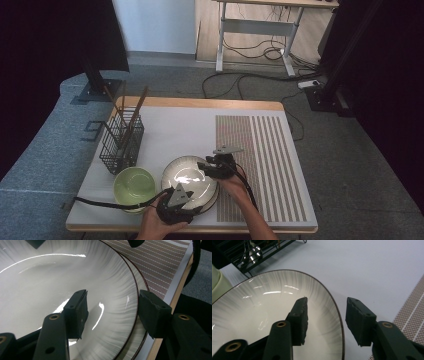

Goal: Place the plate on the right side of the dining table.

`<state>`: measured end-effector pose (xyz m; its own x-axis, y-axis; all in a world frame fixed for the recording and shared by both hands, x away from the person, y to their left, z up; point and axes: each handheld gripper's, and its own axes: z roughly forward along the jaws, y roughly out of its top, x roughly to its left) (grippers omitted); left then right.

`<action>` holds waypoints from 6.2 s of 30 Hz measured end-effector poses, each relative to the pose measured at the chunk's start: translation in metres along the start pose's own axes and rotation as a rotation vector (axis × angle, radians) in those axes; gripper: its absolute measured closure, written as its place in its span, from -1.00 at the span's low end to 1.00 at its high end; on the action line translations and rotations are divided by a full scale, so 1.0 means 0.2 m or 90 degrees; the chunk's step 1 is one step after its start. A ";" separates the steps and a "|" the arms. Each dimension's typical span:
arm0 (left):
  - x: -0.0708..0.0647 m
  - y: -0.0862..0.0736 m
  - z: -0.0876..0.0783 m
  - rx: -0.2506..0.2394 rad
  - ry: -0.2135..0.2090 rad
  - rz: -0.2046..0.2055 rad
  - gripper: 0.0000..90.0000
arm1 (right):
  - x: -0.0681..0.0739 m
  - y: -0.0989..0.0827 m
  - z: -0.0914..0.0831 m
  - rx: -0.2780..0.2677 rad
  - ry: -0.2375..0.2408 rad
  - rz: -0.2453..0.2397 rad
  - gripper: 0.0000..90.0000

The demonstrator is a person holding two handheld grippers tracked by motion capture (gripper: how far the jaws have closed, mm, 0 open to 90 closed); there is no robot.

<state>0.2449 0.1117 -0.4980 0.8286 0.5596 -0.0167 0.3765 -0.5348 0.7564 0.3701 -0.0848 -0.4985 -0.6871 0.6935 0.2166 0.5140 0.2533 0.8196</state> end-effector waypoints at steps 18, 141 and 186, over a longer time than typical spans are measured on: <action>0.00 0.00 0.00 -0.002 0.001 0.000 -0.06 | -0.03 -0.02 0.01 0.034 0.017 0.002 0.64; -0.02 -0.01 -0.03 -0.029 0.003 0.003 -0.13 | -0.21 0.10 -0.34 -0.092 -0.045 0.106 0.86; -0.02 -0.01 -0.02 -0.023 0.006 0.007 -0.15 | -0.38 0.07 -0.51 -0.136 -0.087 0.156 0.85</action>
<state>0.2386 0.1125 -0.4969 0.8289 0.5594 -0.0024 0.3521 -0.5182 0.7794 0.3768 -0.2024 -0.4495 -0.4736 0.8039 0.3599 0.5263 -0.0694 0.8475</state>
